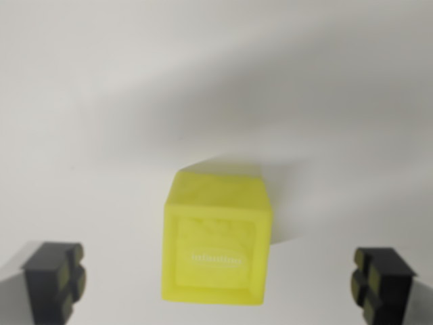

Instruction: Pick yellow cube

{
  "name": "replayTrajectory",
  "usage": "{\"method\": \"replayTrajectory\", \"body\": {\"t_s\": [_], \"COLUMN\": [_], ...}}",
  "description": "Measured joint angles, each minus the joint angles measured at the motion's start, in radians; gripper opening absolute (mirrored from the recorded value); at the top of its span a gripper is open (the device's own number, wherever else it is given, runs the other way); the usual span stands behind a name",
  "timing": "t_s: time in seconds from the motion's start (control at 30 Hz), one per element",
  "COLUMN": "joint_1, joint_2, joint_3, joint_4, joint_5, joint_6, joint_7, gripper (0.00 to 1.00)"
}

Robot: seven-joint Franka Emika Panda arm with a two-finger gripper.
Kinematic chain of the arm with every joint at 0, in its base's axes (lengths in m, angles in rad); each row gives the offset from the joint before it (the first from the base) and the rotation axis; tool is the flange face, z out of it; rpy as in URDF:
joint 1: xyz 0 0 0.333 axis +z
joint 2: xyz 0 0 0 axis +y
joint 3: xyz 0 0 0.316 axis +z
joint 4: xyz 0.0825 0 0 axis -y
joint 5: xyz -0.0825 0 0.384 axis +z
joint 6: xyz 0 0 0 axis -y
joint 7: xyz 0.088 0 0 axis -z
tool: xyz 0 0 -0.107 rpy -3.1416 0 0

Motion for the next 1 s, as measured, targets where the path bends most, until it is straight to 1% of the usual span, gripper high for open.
{"method": "replayTrajectory", "body": {"t_s": [0.7, 0.8, 1.0], "joint_1": [0.040, 0.044, 0.045], "joint_2": [0.069, 0.081, 0.114], "joint_3": [0.000, 0.000, -0.001], "joint_4": [-0.058, -0.064, -0.062], "joint_5": [-0.003, -0.005, -0.012], "joint_6": [0.131, 0.149, 0.179], "joint_7": [0.105, 0.118, 0.126], "gripper": [1.00, 1.00, 1.00]}}
